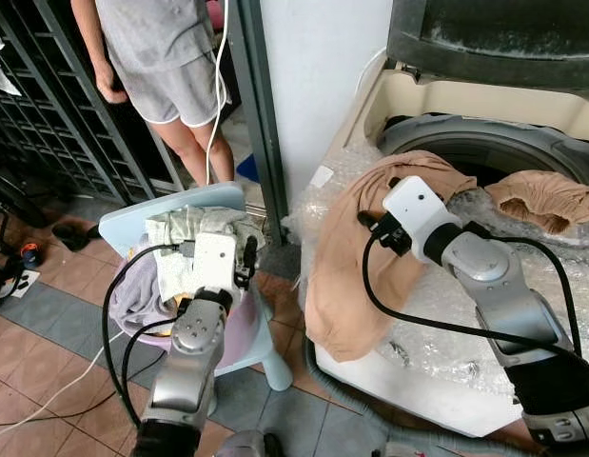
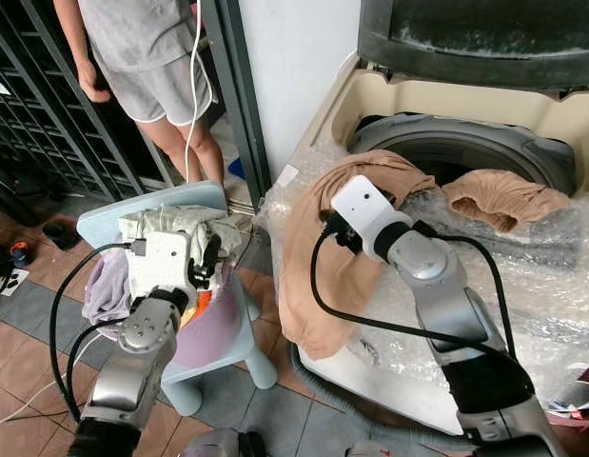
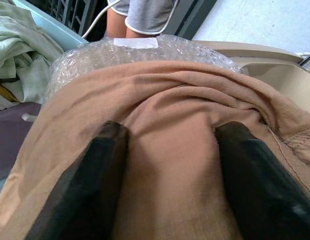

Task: Clothes washing

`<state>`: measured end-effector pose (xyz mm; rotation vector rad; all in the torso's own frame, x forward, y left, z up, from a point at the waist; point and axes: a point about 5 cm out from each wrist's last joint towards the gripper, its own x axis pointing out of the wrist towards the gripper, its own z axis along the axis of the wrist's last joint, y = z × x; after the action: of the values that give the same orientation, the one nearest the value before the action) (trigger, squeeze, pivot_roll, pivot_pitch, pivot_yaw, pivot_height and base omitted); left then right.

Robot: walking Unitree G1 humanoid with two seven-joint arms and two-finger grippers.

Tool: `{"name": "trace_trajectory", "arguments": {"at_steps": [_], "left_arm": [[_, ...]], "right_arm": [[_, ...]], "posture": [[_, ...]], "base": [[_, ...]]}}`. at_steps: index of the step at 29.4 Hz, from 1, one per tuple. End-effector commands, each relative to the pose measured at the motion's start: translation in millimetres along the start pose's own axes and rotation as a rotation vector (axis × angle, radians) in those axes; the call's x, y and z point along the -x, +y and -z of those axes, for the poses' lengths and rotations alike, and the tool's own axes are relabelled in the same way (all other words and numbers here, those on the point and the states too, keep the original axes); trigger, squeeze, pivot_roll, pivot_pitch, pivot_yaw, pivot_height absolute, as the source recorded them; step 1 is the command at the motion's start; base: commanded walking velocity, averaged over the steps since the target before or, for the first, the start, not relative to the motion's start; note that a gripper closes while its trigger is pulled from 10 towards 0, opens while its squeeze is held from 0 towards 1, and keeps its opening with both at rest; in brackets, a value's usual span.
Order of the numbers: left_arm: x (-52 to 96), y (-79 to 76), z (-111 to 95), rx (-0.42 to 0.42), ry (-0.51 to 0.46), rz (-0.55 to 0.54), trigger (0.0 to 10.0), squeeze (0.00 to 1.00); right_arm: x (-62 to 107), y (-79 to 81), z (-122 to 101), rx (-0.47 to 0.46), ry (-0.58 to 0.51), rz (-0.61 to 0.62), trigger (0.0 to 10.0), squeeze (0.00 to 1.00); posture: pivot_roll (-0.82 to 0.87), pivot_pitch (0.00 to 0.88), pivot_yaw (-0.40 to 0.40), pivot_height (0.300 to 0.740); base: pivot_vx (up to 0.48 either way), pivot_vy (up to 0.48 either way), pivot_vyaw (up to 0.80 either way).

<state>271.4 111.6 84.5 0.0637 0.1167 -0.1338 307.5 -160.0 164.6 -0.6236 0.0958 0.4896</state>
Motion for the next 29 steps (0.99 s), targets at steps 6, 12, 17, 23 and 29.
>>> {"name": "trace_trajectory", "arguments": {"at_steps": [6, 12, 17, 23, 29], "left_arm": [[-5.6, 4.9, -8, -0.012, -0.021, -0.009, 10.0, 0.00], [-5.9, 10.6, -7, -0.021, -0.019, -0.019, 10.0, 0.00], [-11.7, 8.8, -11, -0.019, -0.038, -0.025, 10.0, 0.00], [-12.6, 5.6, -15, -0.012, -0.053, -0.022, 10.0, 0.00], [-9.0, 13.0, -10, -0.028, -0.047, -0.036, 10.0, 0.00]], "right_arm": [[-6.2, -4.5, 12, -0.069, 0.060, 0.052, 0.0, 0.00], [-5.8, -17.1, 12, -0.139, 0.042, 0.123, 0.0, 0.00], [-7.4, -22.8, 9, -0.164, 0.018, 0.156, 0.0, 0.00], [-9.4, -23.4, 7, -0.184, 0.004, 0.173, 0.0, 0.00], [-10.0, -29.4, 5, -0.201, -0.020, 0.216, 0.0, 0.00]], "posture": [[-0.07, 0.000, 0.112, 0.740], [-0.08, 0.000, 0.111, 0.740], [-0.09, 0.000, 0.115, 0.740], [-0.08, 0.000, 0.109, 0.740], [-0.07, 0.000, 0.099, 0.740]], "base": [[0.000, 0.000, 0.00], [0.000, 0.000, 0.00], [0.000, 0.000, 0.00], [0.000, 0.000, 0.00], [0.000, 0.000, 0.00]]}}
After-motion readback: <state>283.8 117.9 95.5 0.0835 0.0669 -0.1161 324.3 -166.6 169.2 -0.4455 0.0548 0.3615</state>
